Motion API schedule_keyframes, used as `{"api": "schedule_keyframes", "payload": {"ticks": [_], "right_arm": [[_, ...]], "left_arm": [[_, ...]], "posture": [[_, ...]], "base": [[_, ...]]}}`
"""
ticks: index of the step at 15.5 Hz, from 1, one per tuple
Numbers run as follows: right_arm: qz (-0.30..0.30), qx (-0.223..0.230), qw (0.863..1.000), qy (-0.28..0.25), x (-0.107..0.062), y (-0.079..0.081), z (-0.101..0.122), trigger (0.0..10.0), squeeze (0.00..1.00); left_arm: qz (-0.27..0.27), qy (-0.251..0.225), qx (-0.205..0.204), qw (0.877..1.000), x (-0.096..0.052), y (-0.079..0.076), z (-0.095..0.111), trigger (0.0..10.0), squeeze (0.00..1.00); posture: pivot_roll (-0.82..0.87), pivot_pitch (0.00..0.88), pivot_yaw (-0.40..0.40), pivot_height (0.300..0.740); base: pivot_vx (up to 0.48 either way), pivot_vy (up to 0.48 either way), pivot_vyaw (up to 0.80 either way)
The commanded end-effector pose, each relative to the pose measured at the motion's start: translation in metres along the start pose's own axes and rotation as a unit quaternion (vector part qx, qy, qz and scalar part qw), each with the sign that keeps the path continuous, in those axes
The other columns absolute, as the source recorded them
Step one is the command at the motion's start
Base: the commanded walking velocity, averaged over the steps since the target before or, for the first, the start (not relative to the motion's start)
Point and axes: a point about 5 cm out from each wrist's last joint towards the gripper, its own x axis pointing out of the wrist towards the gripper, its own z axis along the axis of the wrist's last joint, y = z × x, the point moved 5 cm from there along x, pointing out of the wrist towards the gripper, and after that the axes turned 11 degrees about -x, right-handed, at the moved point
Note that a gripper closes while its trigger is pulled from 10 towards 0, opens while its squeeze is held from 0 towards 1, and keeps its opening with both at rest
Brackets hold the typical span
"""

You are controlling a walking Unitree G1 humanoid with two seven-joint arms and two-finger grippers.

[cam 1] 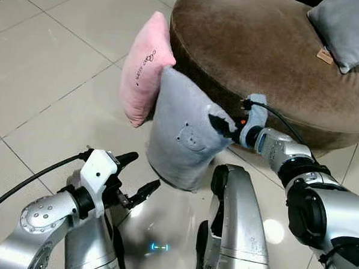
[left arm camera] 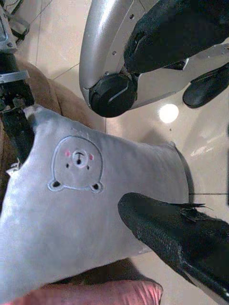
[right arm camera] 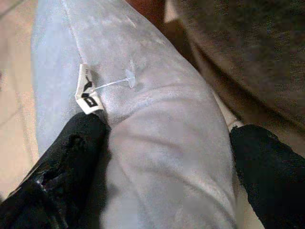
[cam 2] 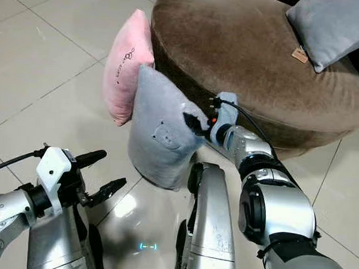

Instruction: Move the pillow to the sofa from floor

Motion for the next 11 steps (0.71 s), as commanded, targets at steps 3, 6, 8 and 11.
{"api": "schedule_keyframes", "payload": {"ticks": [3, 6, 8, 11], "right_arm": [[0.046, 0.006, 0.999, 0.000, 0.001, 0.011, 0.001, 10.0, 0.00], [0.036, 0.009, 0.999, -0.019, 0.000, 0.008, 0.012, 10.0, 0.04], [0.038, 0.009, 0.999, -0.032, -0.001, 0.007, 0.018, 10.0, 1.00], [0.057, 0.017, 0.996, -0.067, -0.004, 0.008, 0.031, 10.0, 1.00]], "left_arm": [[-0.011, 0.006, -0.008, 1.000, 0.003, -0.001, -0.004, 10.0, 0.49], [-0.011, 0.007, -0.007, 1.000, 0.002, -0.001, -0.005, 10.0, 0.49], [-0.010, 0.007, -0.006, 1.000, 0.003, 0.000, -0.005, 10.0, 0.48], [-0.010, 0.007, -0.005, 1.000, 0.003, 0.000, -0.005, 10.0, 0.49]], "posture": [[0.01, 0.246, -0.076, 0.408], [0.00, 0.245, -0.077, 0.408], [0.00, 0.245, -0.078, 0.408], [0.00, 0.245, -0.075, 0.408]], "base": [[0.000, 0.000, 0.00], [0.000, 0.000, 0.00], [0.000, 0.000, 0.00], [0.000, 0.000, 0.00]]}}
